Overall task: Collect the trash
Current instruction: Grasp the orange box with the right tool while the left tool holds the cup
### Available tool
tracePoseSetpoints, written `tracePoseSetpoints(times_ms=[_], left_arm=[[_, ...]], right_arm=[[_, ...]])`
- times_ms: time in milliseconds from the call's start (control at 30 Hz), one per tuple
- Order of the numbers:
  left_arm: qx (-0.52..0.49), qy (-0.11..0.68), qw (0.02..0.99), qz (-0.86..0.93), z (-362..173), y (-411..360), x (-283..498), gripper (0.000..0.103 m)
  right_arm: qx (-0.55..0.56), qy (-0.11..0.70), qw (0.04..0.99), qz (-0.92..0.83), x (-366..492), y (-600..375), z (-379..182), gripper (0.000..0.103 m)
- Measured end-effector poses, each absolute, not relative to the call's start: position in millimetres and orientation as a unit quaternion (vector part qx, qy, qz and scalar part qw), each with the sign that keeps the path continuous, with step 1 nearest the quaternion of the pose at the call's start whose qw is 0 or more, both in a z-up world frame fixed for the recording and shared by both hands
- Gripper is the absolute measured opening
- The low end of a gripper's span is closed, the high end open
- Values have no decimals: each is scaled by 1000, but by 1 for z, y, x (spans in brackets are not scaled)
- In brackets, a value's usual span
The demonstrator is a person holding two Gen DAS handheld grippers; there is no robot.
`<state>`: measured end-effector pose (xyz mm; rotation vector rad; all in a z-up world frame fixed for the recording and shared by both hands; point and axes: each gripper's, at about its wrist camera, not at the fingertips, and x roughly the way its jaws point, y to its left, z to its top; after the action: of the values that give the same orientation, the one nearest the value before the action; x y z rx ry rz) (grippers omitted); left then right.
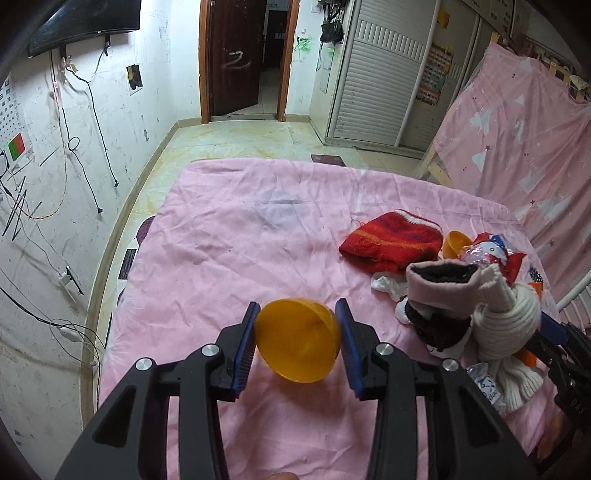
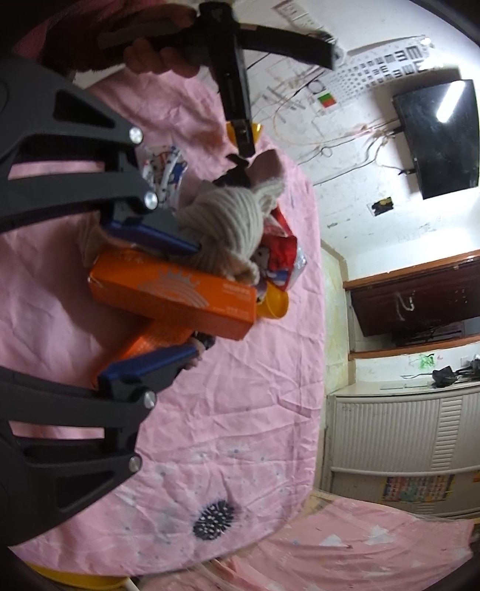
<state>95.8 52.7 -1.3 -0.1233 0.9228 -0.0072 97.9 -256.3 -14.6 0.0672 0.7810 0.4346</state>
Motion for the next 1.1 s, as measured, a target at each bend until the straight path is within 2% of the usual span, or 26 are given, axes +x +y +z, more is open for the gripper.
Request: tracePoseSetpoints(times_ms=[200, 267, 367, 600, 1100], left_arm=[[-62, 444, 894, -9, 2, 50, 95, 34], [-63, 444, 894, -12, 3, 49, 94, 34], [-62, 442, 895, -14, 6, 47, 93, 34], [-65, 434, 898, -16, 17, 42, 89, 34], [-42, 400, 915, -21, 54, 17, 74, 34]], right_arm=[[21, 382, 901, 205, 101, -253, -15, 49], [25, 386, 898, 210, 102, -252, -18, 41], [36, 390, 893, 222, 104, -253, -20, 35], [74, 390, 885, 244, 105, -262, -22, 33], [72, 344, 910, 220, 92, -294, 5, 33]])
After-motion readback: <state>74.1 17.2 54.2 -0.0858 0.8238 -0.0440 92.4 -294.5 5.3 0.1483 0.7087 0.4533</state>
